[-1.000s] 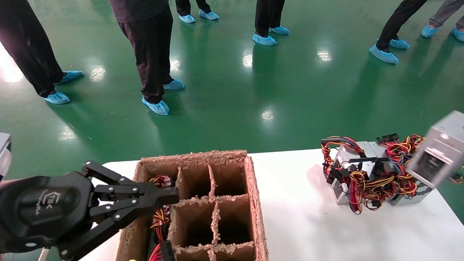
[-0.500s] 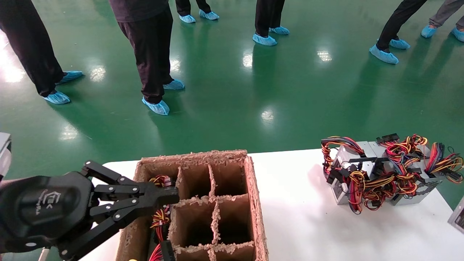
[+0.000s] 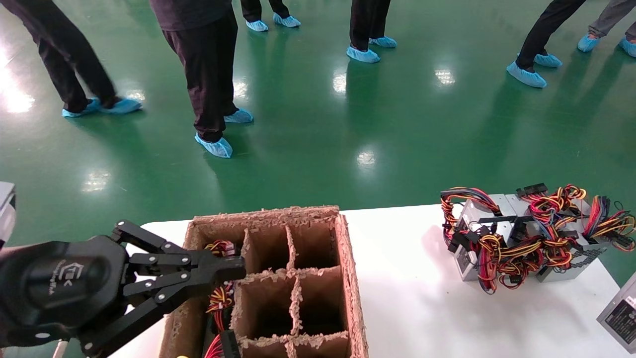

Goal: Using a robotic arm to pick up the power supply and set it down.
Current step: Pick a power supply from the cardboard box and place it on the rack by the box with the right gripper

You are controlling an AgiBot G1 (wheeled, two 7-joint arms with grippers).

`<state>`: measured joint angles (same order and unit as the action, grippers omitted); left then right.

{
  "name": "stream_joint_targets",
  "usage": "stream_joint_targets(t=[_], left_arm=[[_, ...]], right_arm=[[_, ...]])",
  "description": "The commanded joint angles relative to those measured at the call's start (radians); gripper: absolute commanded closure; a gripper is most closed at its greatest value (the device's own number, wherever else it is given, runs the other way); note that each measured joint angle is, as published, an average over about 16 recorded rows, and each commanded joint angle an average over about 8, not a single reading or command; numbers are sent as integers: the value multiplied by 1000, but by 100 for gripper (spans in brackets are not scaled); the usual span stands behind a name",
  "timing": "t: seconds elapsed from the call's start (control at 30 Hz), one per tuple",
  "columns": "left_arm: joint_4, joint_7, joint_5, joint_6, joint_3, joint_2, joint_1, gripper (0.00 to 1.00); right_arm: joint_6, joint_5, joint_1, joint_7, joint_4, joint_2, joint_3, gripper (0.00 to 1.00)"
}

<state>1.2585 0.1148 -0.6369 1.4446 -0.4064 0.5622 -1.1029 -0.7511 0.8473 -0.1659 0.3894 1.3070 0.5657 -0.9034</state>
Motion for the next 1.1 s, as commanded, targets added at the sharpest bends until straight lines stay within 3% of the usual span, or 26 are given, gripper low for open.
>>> stream_joint_targets(t=[0.03, 0.63, 1.1], left_arm=[[0, 0, 0, 0, 0, 0, 0, 100], [0, 0, 0, 0, 0, 0, 0, 100], [0, 0, 0, 0, 0, 0, 0, 100]], right_arm=[[15, 6, 12, -3, -6, 3, 25, 100], [111, 39, 238, -48, -96, 26, 284, 100], [132, 66, 416, -92, -183, 58, 418, 100]])
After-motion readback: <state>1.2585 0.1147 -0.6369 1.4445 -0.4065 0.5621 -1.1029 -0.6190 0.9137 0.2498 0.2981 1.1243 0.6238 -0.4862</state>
